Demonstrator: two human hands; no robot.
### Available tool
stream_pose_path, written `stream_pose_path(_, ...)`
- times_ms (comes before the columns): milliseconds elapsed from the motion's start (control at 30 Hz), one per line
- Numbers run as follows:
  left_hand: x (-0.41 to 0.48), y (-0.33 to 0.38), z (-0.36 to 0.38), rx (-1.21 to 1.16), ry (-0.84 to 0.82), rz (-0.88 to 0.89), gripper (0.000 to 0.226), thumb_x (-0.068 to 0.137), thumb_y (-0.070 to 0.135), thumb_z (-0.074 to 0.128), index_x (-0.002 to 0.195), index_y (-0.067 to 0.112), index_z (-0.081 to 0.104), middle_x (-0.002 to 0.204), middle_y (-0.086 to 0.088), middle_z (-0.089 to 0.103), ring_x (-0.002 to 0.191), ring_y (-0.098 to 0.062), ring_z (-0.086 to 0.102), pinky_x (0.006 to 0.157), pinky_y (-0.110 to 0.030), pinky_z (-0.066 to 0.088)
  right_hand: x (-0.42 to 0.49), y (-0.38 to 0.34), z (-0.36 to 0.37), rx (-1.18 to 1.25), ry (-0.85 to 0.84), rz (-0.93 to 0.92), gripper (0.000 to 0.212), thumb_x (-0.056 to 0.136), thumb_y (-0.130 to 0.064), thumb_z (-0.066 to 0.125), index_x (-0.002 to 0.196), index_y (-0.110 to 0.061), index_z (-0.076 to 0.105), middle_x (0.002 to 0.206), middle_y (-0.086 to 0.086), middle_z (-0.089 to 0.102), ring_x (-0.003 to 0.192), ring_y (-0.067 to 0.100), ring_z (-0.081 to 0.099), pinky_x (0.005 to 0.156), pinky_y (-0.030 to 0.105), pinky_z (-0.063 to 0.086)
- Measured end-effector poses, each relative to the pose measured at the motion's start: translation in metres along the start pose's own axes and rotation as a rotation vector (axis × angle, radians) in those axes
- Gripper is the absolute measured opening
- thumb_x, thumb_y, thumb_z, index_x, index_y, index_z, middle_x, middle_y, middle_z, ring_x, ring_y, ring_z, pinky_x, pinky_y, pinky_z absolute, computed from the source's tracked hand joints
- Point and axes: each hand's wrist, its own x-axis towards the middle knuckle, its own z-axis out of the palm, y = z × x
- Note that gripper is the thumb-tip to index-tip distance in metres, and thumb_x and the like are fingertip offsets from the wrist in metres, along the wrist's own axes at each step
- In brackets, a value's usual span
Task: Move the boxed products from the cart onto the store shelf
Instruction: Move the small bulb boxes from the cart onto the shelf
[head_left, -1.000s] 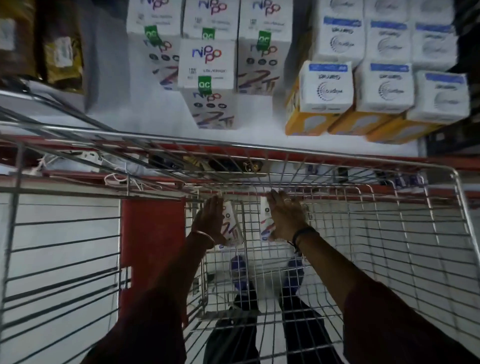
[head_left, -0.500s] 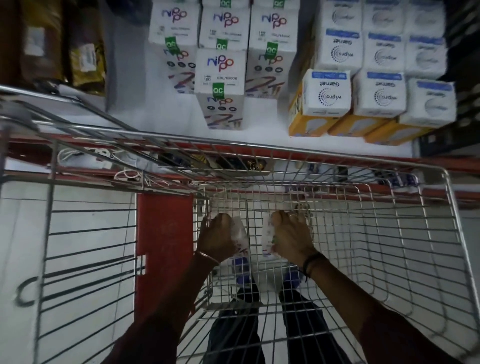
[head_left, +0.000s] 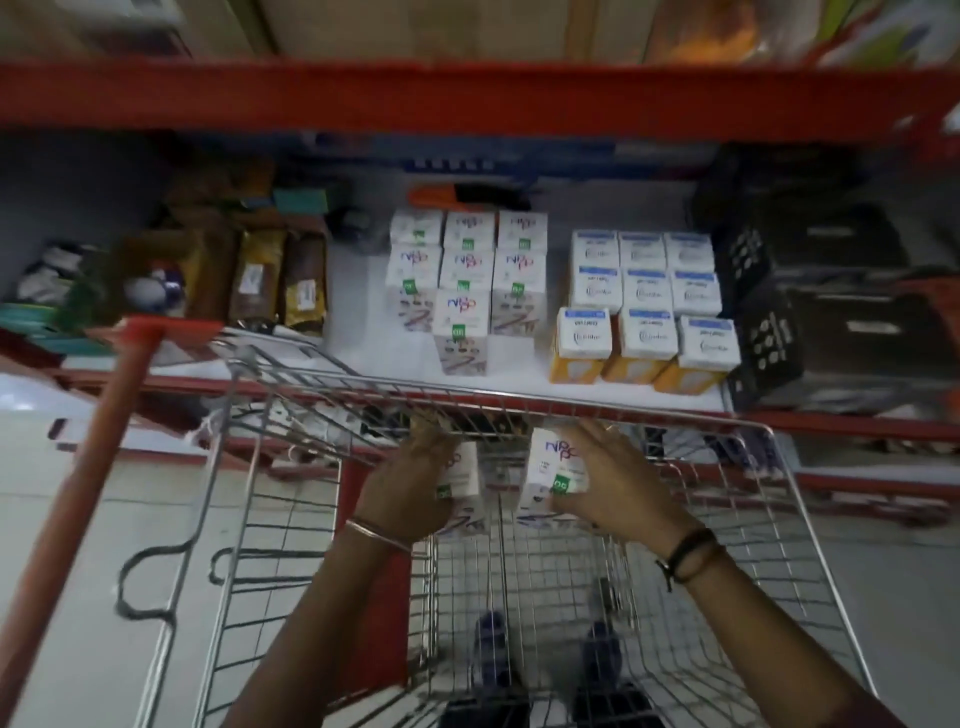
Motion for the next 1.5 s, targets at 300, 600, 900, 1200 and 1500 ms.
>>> stream_pose_path(300, 0.020, 0.006, -0.143, 0.115, 0.275, 0.043, 0.077, 0.068, 0.010, 0.071, 0.137, 0.006, 0.036, 0.128, -0.016, 0.047, 0.115, -0.036, 0.046, 0.090, -0.049, 0.050, 0.044, -0.042, -0.109, -0.014, 0.246, -0.078, 0.085, 0.071, -0.053, 0.075, 0.140, -0.022, 0.037, 0.139, 0.002, 0.045, 0.129, 0.025, 0.036, 0.106, 0.042, 0.037)
stream_pose_path(600, 0.080, -0.035, -0.128, 0.185, 0.249, -0.056, 0.073, 0.070, 0.003, 0.068, 0.136, 0.009, 0.037, 0.135, -0.016, 0.044, 0.124, -0.037, 0.037, 0.091, -0.053, 0.049, 0.117, -0.050, -0.091, -0.142, 0.229, -0.076, 0.081, 0.070, -0.036, 0.078, 0.138, -0.015, 0.039, 0.134, 0.007, 0.046, 0.122, 0.028, 0.041, 0.102, 0.039, 0.038)
stream_pose_path(900, 0.096, -0.037, -0.105, 0.261, 0.282, -0.094, 0.072, 0.069, 0.001, 0.064, 0.134, 0.018, 0.038, 0.138, -0.007, 0.046, 0.125, -0.040, 0.035, 0.089, -0.055, 0.050, 0.131, -0.044, -0.071, -0.197, 0.253, -0.069, 0.081, 0.067, -0.033, 0.081, 0.135, -0.014, 0.042, 0.133, 0.007, 0.048, 0.118, 0.027, 0.046, 0.102, 0.038, 0.039)
stream_pose_path(1200, 0.104, -0.042, -0.081, 0.079, 0.315, -0.074, 0.074, 0.072, -0.014, 0.053, 0.135, 0.018, 0.035, 0.146, -0.007, 0.036, 0.121, -0.042, 0.034, 0.085, -0.053, 0.051, 0.138, -0.036, -0.048, -0.135, 0.245, -0.042, 0.074, 0.070, -0.017, 0.081, 0.134, -0.014, 0.044, 0.126, 0.008, 0.041, 0.117, 0.026, 0.041, 0.095, 0.037, 0.050)
stream_pose_path(1500, 0.105, -0.046, -0.091, -0.504, 0.354, -0.390, 0.071, 0.087, 0.033, 0.059, 0.142, 0.006, 0.022, 0.145, -0.024, 0.033, 0.131, -0.039, 0.036, 0.107, -0.048, 0.034, 0.126, -0.036, -0.058, 0.008, 0.207, 0.155, 0.093, 0.068, -0.034, 0.083, 0.142, -0.014, 0.030, 0.140, 0.013, 0.033, 0.121, 0.029, 0.047, 0.085, 0.035, 0.050)
